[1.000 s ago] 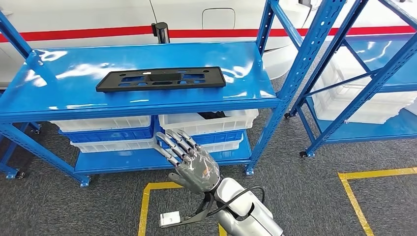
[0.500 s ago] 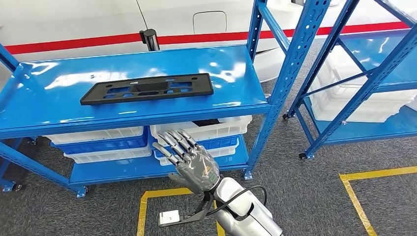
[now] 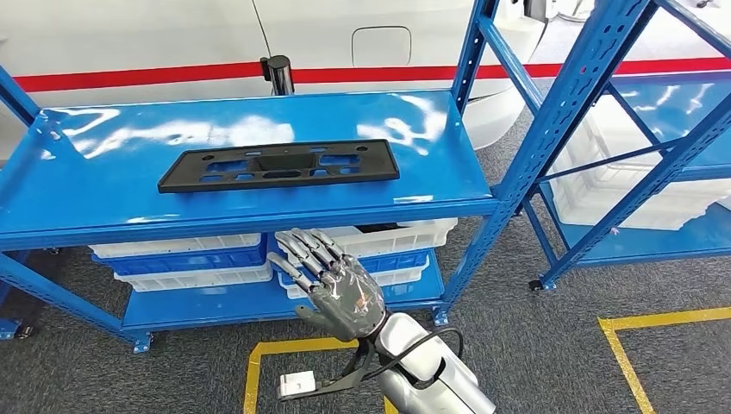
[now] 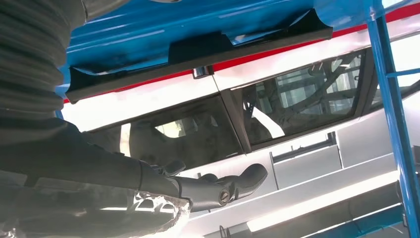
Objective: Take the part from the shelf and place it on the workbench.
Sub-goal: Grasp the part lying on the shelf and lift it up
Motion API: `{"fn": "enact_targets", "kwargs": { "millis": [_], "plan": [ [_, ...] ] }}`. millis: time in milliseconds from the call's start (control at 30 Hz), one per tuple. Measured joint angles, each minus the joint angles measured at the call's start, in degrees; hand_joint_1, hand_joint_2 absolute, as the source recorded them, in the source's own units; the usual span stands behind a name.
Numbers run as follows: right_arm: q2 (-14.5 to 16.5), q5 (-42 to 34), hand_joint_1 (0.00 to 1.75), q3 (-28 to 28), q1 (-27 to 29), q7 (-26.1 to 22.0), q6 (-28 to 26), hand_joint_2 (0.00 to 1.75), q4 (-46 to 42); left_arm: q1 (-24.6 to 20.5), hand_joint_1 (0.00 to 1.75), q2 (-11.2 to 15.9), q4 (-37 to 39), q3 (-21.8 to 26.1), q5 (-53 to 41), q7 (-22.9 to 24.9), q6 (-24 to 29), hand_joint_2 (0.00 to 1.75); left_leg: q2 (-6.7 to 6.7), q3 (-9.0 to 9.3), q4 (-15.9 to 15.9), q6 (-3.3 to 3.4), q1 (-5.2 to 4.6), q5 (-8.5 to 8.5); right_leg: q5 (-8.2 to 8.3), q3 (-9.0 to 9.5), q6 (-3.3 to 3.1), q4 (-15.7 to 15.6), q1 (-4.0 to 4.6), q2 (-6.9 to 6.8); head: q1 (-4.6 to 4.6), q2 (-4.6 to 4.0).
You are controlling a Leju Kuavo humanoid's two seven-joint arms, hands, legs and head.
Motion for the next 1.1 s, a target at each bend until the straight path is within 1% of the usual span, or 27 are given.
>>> {"fn": "enact_targets", "kwargs": {
  "millis": [33,67,100,133,167,267,300,333,400,433,467,500,533,567,600,633,667,767,800,833,900,933,967,1000,1033,1067,1100],
  "plan": [
    [0.01,-0.01,0.0,-0.01,0.0,0.0,0.02,1.75,0.01,0.0,0.0,-0.07,0.0,0.0,0.01,0.04,0.04,0.0,-0.03,0.44,0.0,-0.18,0.0,-0.34,2.34,1.68,0.34,-4.47,-0.04,-0.09,0.01,0.0],
    [0.02,-0.03,0.0,-0.02,0.0,0.0,0.03,1.75,0.01,-0.01,0.0,-0.13,0.0,0.0,0.03,0.1,0.07,0.0,-0.05,0.93,0.0,-0.42,-0.04,-0.68,3.95,3.03,0.28,-8.23,-0.02,-0.22,-0.02,0.0],
    [0.03,-0.04,0.0,-0.03,-0.01,-0.01,0.05,1.75,0.02,-0.05,0.0,-0.17,0.0,0.0,0.05,0.19,0.08,0.0,-0.05,1.26,-0.02,-0.75,-0.08,-1.03,4.81,3.99,-0.12,-10.79,0.09,-0.36,-0.03,0.0],
    [0.06,-0.05,0.0,-0.05,-0.01,-0.01,0.08,1.75,0.02,-0.08,0.0,-0.19,0.0,0.0,0.08,0.26,0.08,0.0,-0.04,1.52,0.0,-1.14,-0.12,-1.29,5.17,4.48,-0.75,-11.95,0.21,-0.46,-0.05,0.0],
    [0.09,-0.07,0.0,-0.08,0.0,-0.02,0.1,1.75,0.02,-0.09,0.0,-0.2,0.0,0.0,0.12,0.33,0.08,0.0,-0.01,1.68,0.25,-1.52,-0.15,-1.34,4.98,4.49,-1.51,-11.98,0.34,-0.49,-0.06,0.0],
    [0.41,-0.07,0.0,-0.15,-0.02,-0.02,0.18,1.75,0.01,-0.13,0.0,-0.23,-0.01,0.0,0.33,0.42,0.08,0.0,0.17,1.37,2.35,-2.29,0.04,-2.09,5.36,6.14,-2.9,-12.43,-0.19,-0.33,-0.09,0.0],
    [0.59,-0.07,0.0,-0.16,-0.08,-0.02,0.21,1.75,0.01,-0.2,0.0,-0.25,-0.01,-0.01,0.39,0.43,0.08,0.0,0.21,0.39,4.28,-2.53,0.15,-3.17,5.23,6.8,-3.24,-12.55,-0.38,-0.3,-0.17,0.0],
    [0.73,-0.06,0.0,-0.16,-0.12,-0.02,0.23,1.75,0.01,-0.23,0.0,-0.26,-0.02,-0.01,0.4,0.43,0.08,0.0,0.23,-1.34,7.21,-2.76,0.26,-4.69,5.07,7.15,-3.55,-12.61,-0.37,-0.33,-0.24,0.0],
    [0.85,-0.07,0.0,-0.18,-0.05,-0.02,0.28,1.75,0.04,-0.24,0.0,-0.25,-0.02,-0.02,0.43,0.43,0.08,0.0,0.23,-5.93,14.1,-3.23,0.39,-7.45,4.62,7.4,-3.88,-12.59,-0.26,-0.3,-0.37,0.0],
    [0.85,-0.07,0.0,-0.19,0.05,-0.02,0.32,1.75,0.08,-0.21,0.0,-0.25,-0.02,-0.02,0.43,0.42,0.08,0.0,0.23,-7.74,16.11,-3.35,0.42,-7.78,4.38,7.57,-3.91,-12.58,-0.21,-0.23,-0.38,0.0],
    [0.84,-0.07,0.0,-0.19,0.16,-0.02,0.36,1.75,0.11,-0.18,0.0,-0.23,-0.02,-0.02,0.43,0.42,0.08,0.0,0.24,-8.54,15.99,-3.37,0.44,-6.77,4.07,7.89,-3.82,-12.58,-0.19,-0.15,-0.38,0.0],
    [0.84,-0.07,0.0,-0.2,0.24,-0.02,0.39,1.75,0.14,-0.17,0.0,-0.21,-0.02,-0.02,0.43,0.39,0.08,0.0,0.25,-8.21,13.74,-3.27,0.44,-4.57,3.71,8.36,-3.7,-12.58,-0.18,-0.07,-0.39,0.0],
    [0.87,-0.07,0.0,-0.2,0.28,-0.02,0.4,1.75,0.16,-0.17,0.0,-0.19,-0.01,-0.02,0.43,0.37,0.08,0.0,0.26,-6.91,9.83,-3.06,0.44,-1.64,3.28,8.91,-3.52,-12.59,-0.18,-0.02,-0.39,0.0],
    [0.91,-0.07,0.0,-0.2,0.29,-0.02,0.4,1.75,0.17,-0.17,0.0,-0.15,0.0,-0.02,0.43,0.35,0.08,0.0,0.3,-5.51,6.17,-2.83,0.34,0.29,2.85,9.49,-3.29,-12.63,-0.12,0.01,-0.38,0.0],
    [0.95,-0.07,0.0,-0.22,0.25,-0.02,0.4,1.75,0.19,-0.2,0.0,-0.14,0.01,-0.02,0.43,0.32,0.08,0.0,0.34,-4.4,3.27,-2.54,0.17,1.15,2.47,9.84,-3.01,-12.67,-0.02,0.02,-0.43,0.0],
    [0.99,-0.07,0.0,-0.25,0.21,-0.02,0.4,1.75,0.2,-0.21,0.0,-0.13,0.02,-0.02,0.42,0.3,0.08,0.0,0.37,-3.62,1.59,-2.16,-0.03,1.36,2.13,9.89,-2.68,-12.81,0.11,0.02,-0.44,0.0],
    [0.99,-0.08,0.0,-0.27,0.17,-0.03,0.41,1.75,0.21,-0.2,0.0,-0.13,0.03,-0.02,0.43,0.29,0.09,0.0,0.37,-3.38,1.18,-1.77,-0.2,0.8,2.0,10.09,-2.28,-12.68,0.33,0.03,-0.46,0.0],
    [1.0,-0.19,0.0,-0.31,0.2,-0.14,0.4,1.75,0.21,-0.11,0.0,-0.2,0.03,-0.02,0.45,0.21,0.14,0.0,0.3,-1.98,0.57,-0.57,-0.15,1.13,1.39,10.44,-1.39,-11.34,0.67,0.01,-0.43,0.0],
    [1.01,-0.24,0.0,-0.33,0.16,-0.19,0.4,1.75,0.21,-0.15,0.0,-0.21,0.03,-0.02,0.47,0.18,0.16,0.0,0.3,-1.47,0.49,-0.25,-0.09,1.03,0.8,9.57,-1.28,-9.63,0.6,0.0,-0.4,0.0],
    [0.98,-0.28,0.0,-0.34,0.12,-0.22,0.4,1.75,0.22,-0.19,0.0,-0.23,0.02,-0.01,0.49,0.15,0.22,0.0,0.28,-1.17,0.41,0.01,-0.06,0.86,-0.2,7.77,-1.34,-6.66,0.5,-0.02,-0.37,0.0],
    [0.88,-0.36,0.0,-0.38,0.18,-0.26,0.39,1.75,0.3,-0.2,0.0,-0.19,0.02,0.0,0.52,0.15,0.39,0.0,0.2,-0.88,0.44,0.33,-0.13,0.32,-2.52,2.54,-1.4,1.06,0.41,-0.02,-0.32,0.0],
    [0.79,-0.38,0.0,-0.4,0.31,-0.28,0.38,1.75,0.37,-0.17,0.0,-0.2,0.02,-0.01,0.51,0.15,0.46,0.0,0.13,-0.68,0.45,0.36,-0.16,0.02,-3.23,0.32,-1.34,3.61,0.4,-0.02,-0.33,0.0],
    [0.68,-0.42,0.0,-0.42,0.44,-0.35,0.35,1.75,0.45,-0.15,0.0,-0.22,0.02,-0.01,0.51,0.17,0.51,0.0,0.03,-0.31,0.45,0.33,-0.19,-0.32,-2.87,-0.79,-0.95,3.96,0.4,-0.02,-0.32,0.0],
    [0.6,-0.46,0.0,-0.45,0.52,-0.45,0.31,1.75,0.52,-0.15,0.0,-0.25,0.02,-0.02,0.5,0.21,0.55,0.0,-0.06,0.21,0.45,0.26,-0.2,-0.7,-1.38,-0.65,-0.36,2.0,0.4,-0.03,-0.33,0.0],
    [0.54,-0.53,0.0,-0.48,0.55,-0.57,0.27,1.75,0.58,-0.15,0.0,-0.28,0.02,-0.02,0.5,0.25,0.57,0.0,-0.13,0.86,0.45,0.14,-0.2,-1.14,1.01,0.53,0.23,-1.91,0.4,-0.06,-0.32,0.0],
    [0.51,-0.62,0.0,-0.5,0.57,-0.7,0.24,1.75,0.64,-0.15,0.0,-0.31,0.03,-0.02,0.51,0.28,0.61,0.0,-0.15,1.43,0.39,-0.03,-0.19,-1.61,3.5,1.87,0.51,-5.87,0.42,-0.17,-0.36,0.0],
    [0.5,-0.71,0.0,-0.52,0.54,-0.81,0.22,1.75,0.73,-0.17,0.0,-0.3,0.03,-0.02,0.55,0.3,0.66,0.0,-0.16,1.96,0.34,-0.27,-0.2,-2.03,4.69,2.8,0.21,-8.97,0.48,-0.34,-0.39,0.0]
  ]
}}
